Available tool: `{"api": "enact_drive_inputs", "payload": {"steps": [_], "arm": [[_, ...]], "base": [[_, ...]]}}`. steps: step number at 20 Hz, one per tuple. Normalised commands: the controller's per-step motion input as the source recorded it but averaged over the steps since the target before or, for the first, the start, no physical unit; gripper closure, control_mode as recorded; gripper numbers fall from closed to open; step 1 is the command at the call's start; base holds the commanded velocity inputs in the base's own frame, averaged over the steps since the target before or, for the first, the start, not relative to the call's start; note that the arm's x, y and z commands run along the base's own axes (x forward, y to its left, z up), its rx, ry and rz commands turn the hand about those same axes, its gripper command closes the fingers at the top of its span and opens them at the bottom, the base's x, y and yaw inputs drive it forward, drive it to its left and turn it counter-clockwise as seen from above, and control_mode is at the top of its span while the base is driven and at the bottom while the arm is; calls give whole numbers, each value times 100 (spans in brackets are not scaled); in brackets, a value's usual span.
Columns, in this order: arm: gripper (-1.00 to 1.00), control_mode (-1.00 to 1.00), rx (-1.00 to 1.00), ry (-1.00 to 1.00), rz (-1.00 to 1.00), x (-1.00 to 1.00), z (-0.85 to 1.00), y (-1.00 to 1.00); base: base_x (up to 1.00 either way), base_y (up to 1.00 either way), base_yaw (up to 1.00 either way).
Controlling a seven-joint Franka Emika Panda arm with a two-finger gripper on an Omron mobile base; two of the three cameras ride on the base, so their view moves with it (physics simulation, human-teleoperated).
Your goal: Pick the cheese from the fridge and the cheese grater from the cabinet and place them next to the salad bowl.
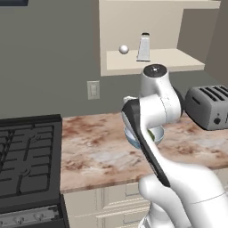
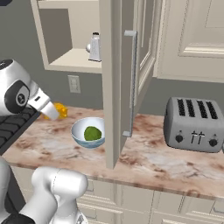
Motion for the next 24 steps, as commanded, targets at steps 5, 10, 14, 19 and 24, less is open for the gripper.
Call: {"api": "enact_drive_inputs", "payload": {"steps": [5, 10, 14, 19, 24], "arm": [[100, -100, 0, 5, -13, 0, -10, -48], [100, -100, 0, 7, -5, 0, -14, -54], [100, -100, -1, 0, -4, -3, -36, -49], [100, -100, -1, 5, -4, -1, -37, -47], [100, -100, 0, 20, -4, 1, -30, -50]], "base": [[0, 0, 0], [0, 0, 0], [0, 0, 0], [0, 0, 0], [0, 0, 0]]}}
